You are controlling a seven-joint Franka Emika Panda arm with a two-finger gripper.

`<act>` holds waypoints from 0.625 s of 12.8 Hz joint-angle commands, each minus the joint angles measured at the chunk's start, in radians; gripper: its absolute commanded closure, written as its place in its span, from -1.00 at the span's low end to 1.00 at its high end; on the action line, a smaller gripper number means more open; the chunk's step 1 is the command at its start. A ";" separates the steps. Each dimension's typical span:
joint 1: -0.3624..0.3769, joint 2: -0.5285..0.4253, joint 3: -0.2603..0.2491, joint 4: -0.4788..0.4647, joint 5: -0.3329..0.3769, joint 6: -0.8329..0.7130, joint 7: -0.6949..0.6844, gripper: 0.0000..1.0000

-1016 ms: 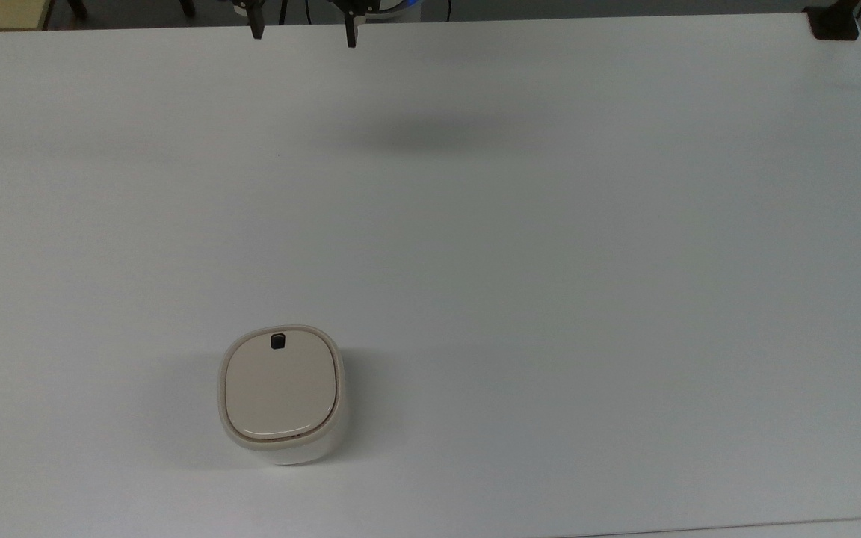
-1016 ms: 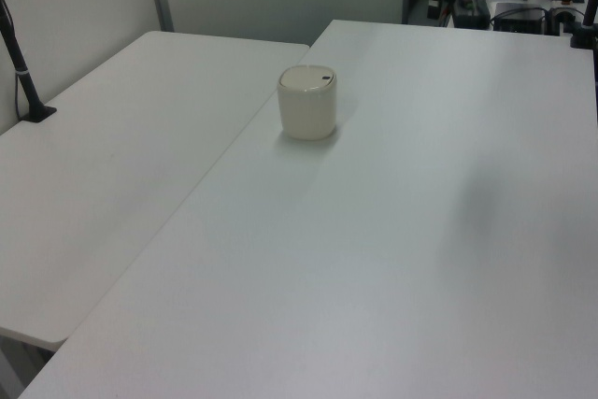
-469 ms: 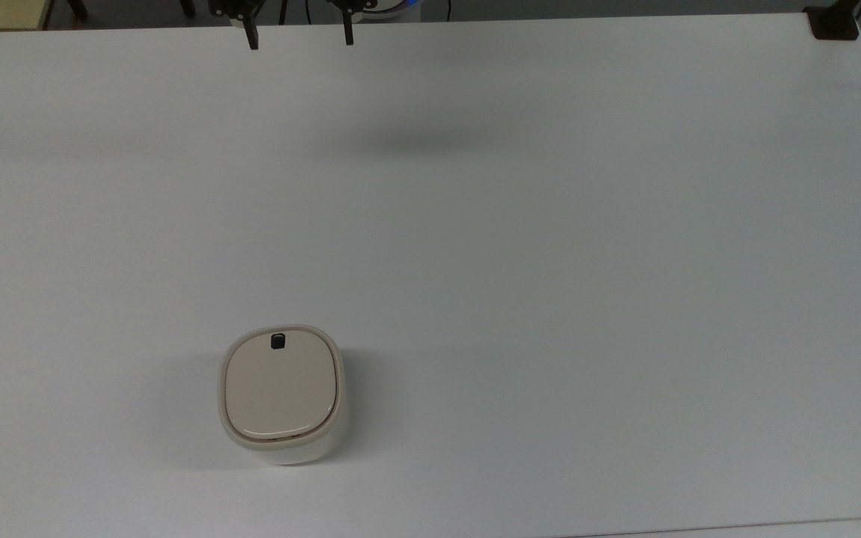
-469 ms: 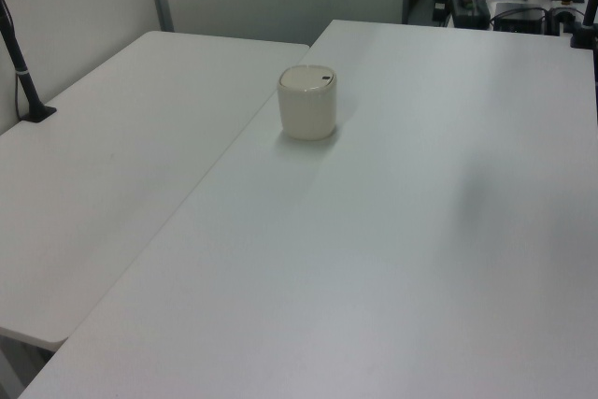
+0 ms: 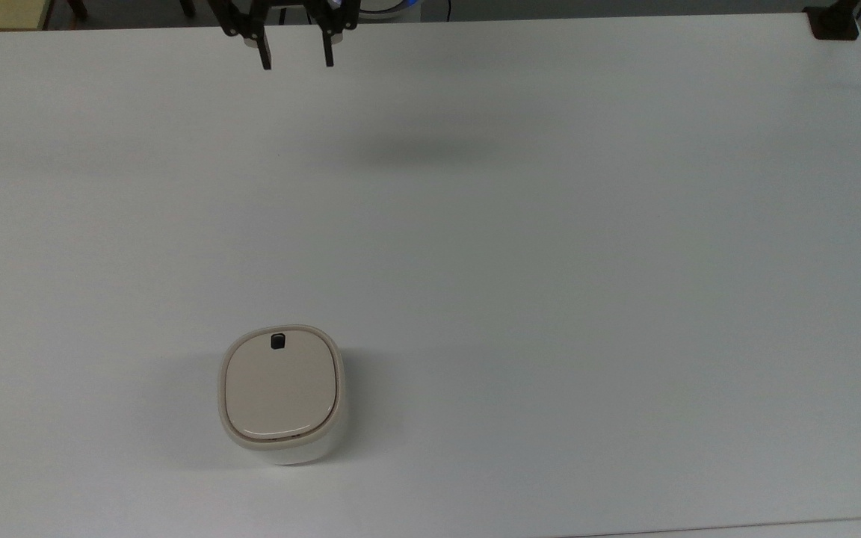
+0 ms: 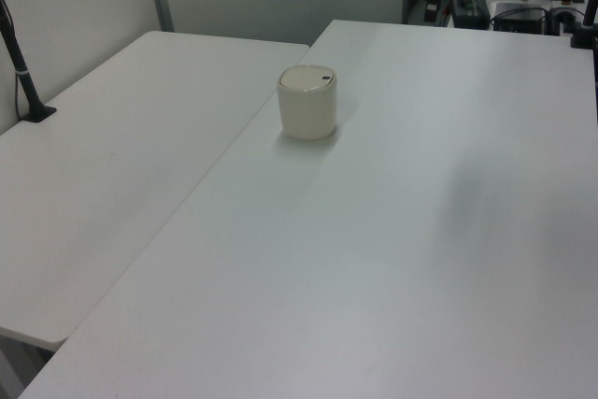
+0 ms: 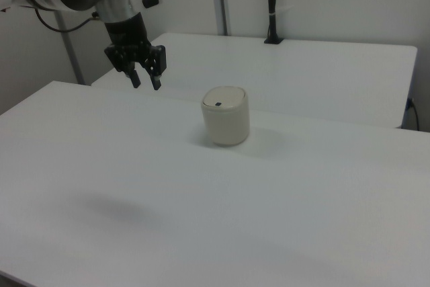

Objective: Open the trash bin
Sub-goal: 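Move the gripper down toward the cream trash bin's lid slot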

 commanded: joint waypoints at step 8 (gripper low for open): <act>-0.053 0.134 -0.027 -0.008 0.087 0.380 0.224 1.00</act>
